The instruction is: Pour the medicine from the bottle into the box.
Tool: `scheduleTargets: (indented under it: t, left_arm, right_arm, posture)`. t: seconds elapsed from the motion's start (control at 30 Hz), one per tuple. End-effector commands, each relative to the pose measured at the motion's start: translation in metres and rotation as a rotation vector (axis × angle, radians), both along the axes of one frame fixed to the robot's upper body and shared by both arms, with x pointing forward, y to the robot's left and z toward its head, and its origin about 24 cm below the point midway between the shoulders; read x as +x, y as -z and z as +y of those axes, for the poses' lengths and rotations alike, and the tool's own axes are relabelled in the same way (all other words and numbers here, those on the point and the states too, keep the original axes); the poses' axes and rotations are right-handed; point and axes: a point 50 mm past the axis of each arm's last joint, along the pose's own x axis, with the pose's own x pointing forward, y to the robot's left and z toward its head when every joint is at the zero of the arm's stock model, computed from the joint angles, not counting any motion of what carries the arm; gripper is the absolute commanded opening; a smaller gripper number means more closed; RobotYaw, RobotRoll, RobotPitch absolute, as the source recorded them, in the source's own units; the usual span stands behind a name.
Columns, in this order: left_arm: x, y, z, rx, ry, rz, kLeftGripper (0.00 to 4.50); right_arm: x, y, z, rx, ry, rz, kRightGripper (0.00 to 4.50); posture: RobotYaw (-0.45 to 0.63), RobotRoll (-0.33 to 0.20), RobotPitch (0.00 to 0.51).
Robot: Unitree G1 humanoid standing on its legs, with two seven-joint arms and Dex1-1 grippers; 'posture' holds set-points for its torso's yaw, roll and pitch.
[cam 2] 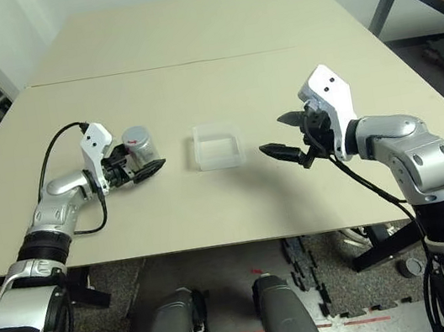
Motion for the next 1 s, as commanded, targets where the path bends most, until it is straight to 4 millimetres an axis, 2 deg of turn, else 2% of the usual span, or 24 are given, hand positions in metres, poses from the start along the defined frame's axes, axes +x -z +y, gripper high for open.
scheduleTargets:
  t: [0.03,0.2,0.43,0.6,0.8,1.0]
  left_arm:
    - [0.004,-0.002,0.001,-0.018,-0.037,-0.019,2.51]
    - [0.006,-0.007,-0.002,-0.034,-0.026,-0.031,2.51]
    - [0.005,-0.034,-0.011,-0.015,0.072,-0.089,2.51]
    - [0.0,-0.055,-0.022,-0.018,0.188,-0.032,2.51]
    - [-0.012,-0.084,-0.051,-0.052,0.398,0.025,2.51]
    - [-0.021,-0.086,-0.064,-0.021,0.527,0.08,2.51]
  right_arm:
    - [0.001,-0.001,0.005,0.002,-0.017,0.002,4.5]
    - [0.003,-0.002,0.006,0.004,-0.02,-0.002,4.5]
    - [0.009,-0.004,0.009,0.009,-0.034,-0.004,4.5]
    - [0.014,-0.008,0.013,0.002,-0.077,-0.004,4.5]
    - [0.023,-0.035,0.039,0.067,-0.196,-0.045,4.5]
    - [0.024,-0.059,0.068,0.097,-0.311,-0.091,4.5]
  posture:
    - [0.0,0.0,0.075]
    - [0.01,0.0,0.071]
    - [0.04,0.0,0.067]
    - [0.04,0.0,0.067]
    - [0.05,0.0,0.067]
    - [0.05,0.0,0.064]
